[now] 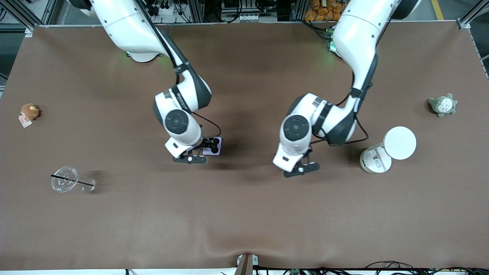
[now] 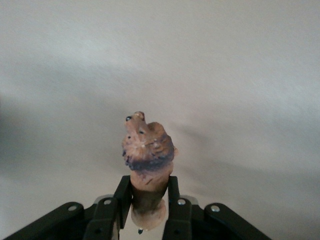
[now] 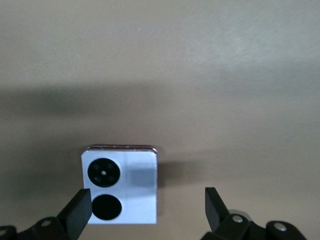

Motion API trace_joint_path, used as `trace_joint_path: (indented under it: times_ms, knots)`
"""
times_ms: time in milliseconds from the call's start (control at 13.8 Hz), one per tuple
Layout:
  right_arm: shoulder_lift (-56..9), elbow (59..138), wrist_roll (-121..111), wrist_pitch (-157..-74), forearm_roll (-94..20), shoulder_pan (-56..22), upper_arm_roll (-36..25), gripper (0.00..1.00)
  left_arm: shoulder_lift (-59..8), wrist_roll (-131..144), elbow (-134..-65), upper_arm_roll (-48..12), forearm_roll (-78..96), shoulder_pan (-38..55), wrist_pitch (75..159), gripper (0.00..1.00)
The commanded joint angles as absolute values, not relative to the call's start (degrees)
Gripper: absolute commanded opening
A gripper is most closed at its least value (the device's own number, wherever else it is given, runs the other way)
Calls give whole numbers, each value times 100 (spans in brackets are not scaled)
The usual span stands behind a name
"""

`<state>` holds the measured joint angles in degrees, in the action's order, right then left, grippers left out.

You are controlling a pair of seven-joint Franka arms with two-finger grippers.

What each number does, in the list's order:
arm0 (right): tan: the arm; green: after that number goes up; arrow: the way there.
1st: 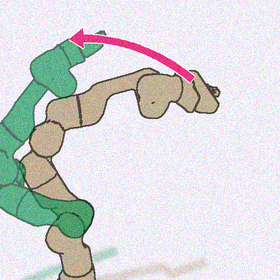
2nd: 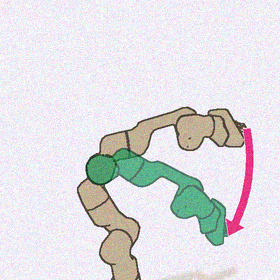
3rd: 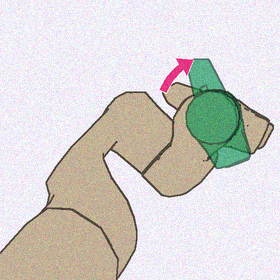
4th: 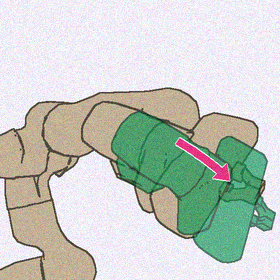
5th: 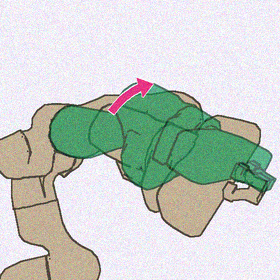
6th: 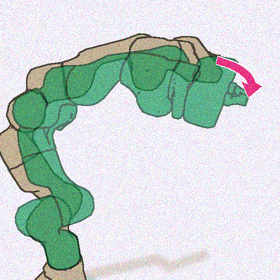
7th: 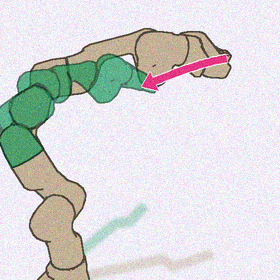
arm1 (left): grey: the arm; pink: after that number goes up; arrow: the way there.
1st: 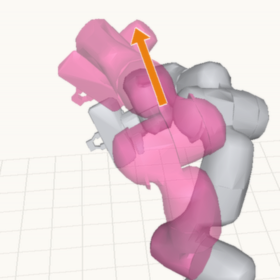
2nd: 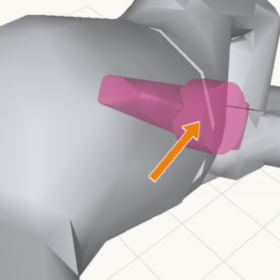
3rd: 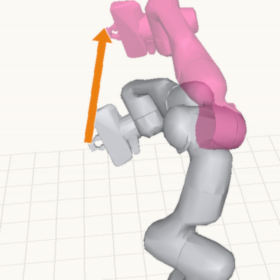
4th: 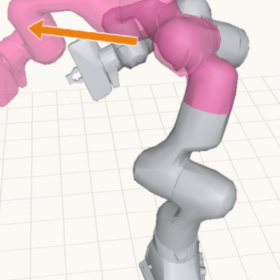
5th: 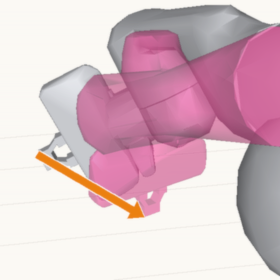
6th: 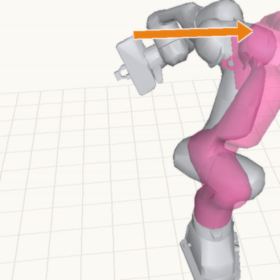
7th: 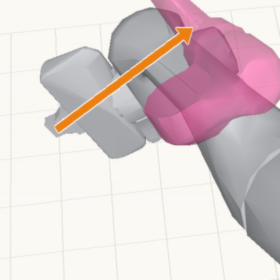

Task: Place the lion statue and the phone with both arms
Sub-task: 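Grasp the phone with the right gripper while the left gripper carries the lion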

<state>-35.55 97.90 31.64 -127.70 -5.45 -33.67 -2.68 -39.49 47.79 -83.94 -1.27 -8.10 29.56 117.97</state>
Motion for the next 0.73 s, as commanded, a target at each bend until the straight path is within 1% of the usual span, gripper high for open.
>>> trace_joint_path:
  times_ms: [0,218,435,653]
  knots:
    - [-3735,9650,3540,-12884,-615,-3454,-316,100,-3429,4476,-9016,-176,-975,2760,11874,0]
    - [-3841,9659,3929,-13025,-615,-3638,-316,100,-3077,4168,-9692,-176,-976,2479,12312,0]
    - [-3850,9773,3929,-13034,-606,-3717,-316,100,-2892,3912,-10325,-176,-1220,2260,12883,0]
    - [-3885,9782,3929,-13034,-606,-3814,-316,100,-2839,3665,-10599,-220,-1494,1960,13113,0]
